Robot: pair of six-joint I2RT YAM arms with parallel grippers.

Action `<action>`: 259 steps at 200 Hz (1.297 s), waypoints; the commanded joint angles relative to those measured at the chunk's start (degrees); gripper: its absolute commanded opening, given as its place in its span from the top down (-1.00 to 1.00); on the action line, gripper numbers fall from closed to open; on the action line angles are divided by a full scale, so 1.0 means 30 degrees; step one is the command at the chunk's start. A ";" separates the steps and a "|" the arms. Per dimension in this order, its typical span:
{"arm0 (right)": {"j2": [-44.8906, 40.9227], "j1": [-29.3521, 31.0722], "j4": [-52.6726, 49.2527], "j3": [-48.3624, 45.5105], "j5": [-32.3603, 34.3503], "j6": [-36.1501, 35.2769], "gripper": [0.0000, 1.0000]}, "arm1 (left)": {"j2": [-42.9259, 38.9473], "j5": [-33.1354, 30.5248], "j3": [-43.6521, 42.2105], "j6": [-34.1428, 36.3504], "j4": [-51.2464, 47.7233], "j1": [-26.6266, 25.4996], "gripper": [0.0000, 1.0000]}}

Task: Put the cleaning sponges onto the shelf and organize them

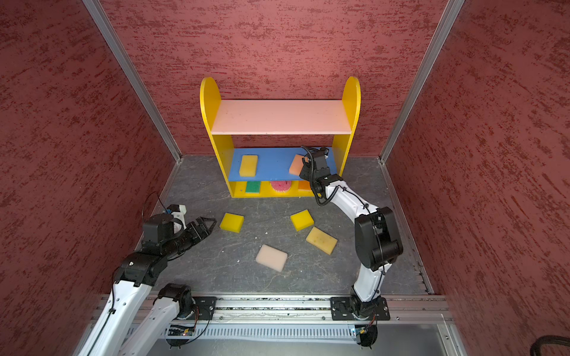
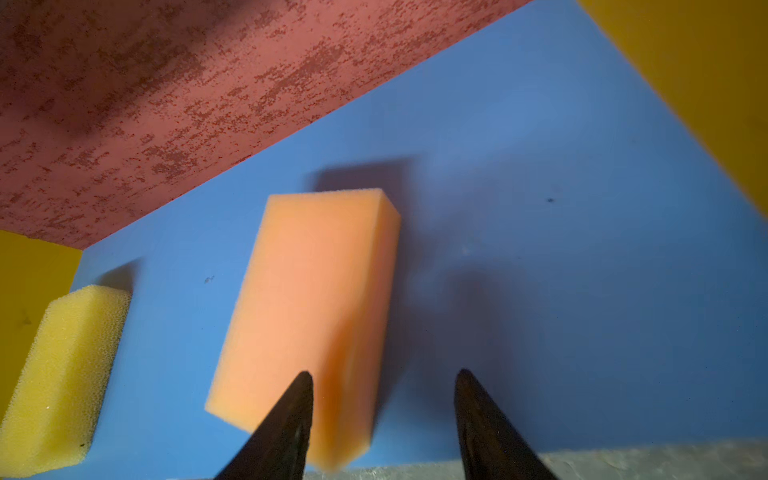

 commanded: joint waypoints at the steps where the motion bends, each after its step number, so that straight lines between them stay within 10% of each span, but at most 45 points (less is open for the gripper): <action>1: 0.0699 -0.0063 0.0501 0.1136 -0.1427 -0.0388 0.08 | 0.0126 -0.0531 0.0423 -0.0328 -0.0070 0.0115 -0.72; 99: 0.1818 -0.0049 0.1334 0.1740 -0.4713 -0.2680 0.98 | 0.0938 -0.1109 0.1053 -0.0518 -0.0221 0.0057 -0.72; 259: 0.2112 0.0792 0.1630 0.2330 -0.6953 -0.2827 1.00 | 0.1415 -0.1420 0.1057 -0.1079 0.0097 -0.0615 -0.72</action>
